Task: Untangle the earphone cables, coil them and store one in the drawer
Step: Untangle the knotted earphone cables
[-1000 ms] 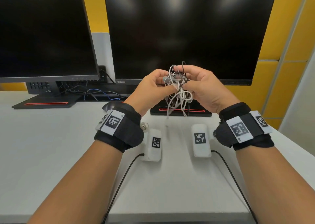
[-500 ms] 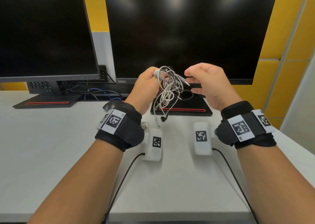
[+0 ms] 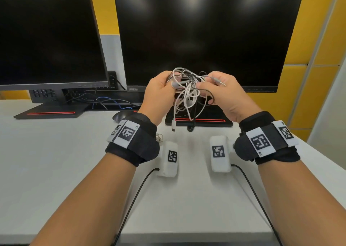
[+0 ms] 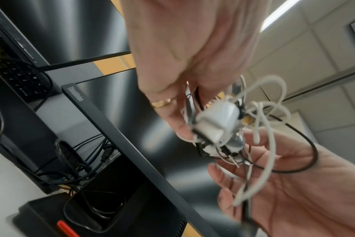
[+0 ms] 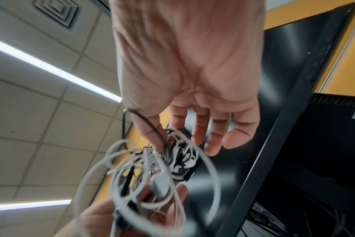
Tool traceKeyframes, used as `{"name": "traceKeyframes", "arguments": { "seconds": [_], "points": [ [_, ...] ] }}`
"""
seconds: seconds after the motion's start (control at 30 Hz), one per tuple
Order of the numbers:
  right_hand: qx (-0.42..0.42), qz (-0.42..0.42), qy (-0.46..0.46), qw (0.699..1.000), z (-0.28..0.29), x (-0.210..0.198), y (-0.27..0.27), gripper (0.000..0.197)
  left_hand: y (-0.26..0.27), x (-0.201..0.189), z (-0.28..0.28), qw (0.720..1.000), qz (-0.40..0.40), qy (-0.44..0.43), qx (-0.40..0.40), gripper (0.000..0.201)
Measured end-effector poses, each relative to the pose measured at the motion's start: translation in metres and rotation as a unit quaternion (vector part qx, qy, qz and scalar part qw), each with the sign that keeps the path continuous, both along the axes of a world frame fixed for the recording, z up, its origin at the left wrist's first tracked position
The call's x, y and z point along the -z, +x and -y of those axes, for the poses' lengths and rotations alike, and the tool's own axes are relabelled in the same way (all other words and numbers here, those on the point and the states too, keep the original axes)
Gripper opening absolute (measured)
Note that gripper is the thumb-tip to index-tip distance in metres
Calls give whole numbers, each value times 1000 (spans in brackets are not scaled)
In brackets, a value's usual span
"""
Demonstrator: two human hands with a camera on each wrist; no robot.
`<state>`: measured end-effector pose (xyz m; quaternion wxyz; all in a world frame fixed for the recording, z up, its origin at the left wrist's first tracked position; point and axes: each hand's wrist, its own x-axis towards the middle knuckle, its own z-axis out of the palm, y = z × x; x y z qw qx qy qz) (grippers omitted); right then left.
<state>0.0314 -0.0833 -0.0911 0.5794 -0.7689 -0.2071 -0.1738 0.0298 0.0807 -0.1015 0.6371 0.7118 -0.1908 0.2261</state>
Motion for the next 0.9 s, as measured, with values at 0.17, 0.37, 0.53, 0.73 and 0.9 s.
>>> {"name": "traceKeyframes", "arguments": {
  "seconds": [0.17, 0.37, 0.53, 0.73, 0.9],
  "points": [
    [41, 18, 31, 998, 4, 3, 6, 13, -5, -1, 0, 997, 27, 60, 28, 15],
    [47, 56, 2, 997, 8, 3, 6, 21, -10, -3, 3, 992, -36, 85, 88, 6],
    [10, -37, -3, 999, 1, -11, 2, 6, -3, 1, -2, 999, -9, 44, -5, 14],
    [57, -88, -65, 992, 0, -13, 5, 17, -2, 1, -2, 999, -18, 41, 0, 13],
    [-36, 1, -115, 993, 2, 0, -4, 14, -3, 2, 0, 999, -19, 46, 4, 18]
  ]
}}
